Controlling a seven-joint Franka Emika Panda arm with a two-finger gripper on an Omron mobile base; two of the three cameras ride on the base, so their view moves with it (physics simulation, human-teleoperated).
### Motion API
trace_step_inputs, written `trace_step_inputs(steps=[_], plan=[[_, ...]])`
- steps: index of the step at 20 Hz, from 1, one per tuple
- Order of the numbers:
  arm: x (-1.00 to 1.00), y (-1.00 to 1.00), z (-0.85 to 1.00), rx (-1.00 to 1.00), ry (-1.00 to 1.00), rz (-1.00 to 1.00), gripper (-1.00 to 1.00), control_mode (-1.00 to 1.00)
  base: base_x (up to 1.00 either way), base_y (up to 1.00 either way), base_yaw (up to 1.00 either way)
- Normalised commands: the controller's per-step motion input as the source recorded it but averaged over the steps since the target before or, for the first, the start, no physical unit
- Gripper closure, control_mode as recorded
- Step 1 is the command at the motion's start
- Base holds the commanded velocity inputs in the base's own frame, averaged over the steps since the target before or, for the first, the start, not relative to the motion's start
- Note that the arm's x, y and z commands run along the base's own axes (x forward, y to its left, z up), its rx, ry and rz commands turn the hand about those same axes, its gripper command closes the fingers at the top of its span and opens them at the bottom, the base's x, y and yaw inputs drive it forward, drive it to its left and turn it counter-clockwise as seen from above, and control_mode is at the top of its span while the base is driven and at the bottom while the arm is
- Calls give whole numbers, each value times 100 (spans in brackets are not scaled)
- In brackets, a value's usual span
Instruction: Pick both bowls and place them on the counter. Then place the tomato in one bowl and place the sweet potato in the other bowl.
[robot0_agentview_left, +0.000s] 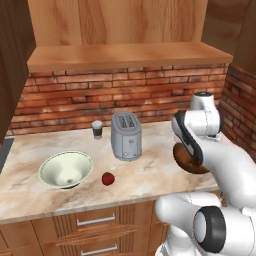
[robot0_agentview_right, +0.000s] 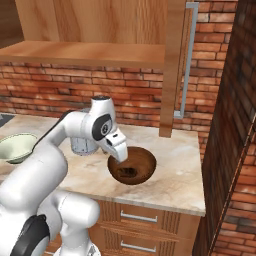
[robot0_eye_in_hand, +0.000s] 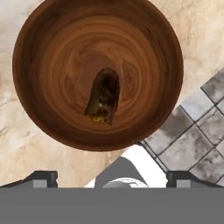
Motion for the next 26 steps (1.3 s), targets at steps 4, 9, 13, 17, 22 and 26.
trace_step_inputs(steps=[4, 9, 13, 17, 22, 26], plan=[[-22, 49, 33, 0, 0, 19, -100, -100, 0, 0, 0], [-24, 53, 28, -1, 1, 27, -100, -100, 0, 0, 0], [-22, 54, 21, 0, 5, 32, -100, -100, 0, 0, 0], [-16, 56, 12, 0, 8, 32, -100, -100, 0, 0, 0], [-5, 53, 1, 0, 8, 31, -100, -100, 0, 0, 0], [0, 51, 0, 1, 10, 28, -100, -100, 0, 0, 0]])
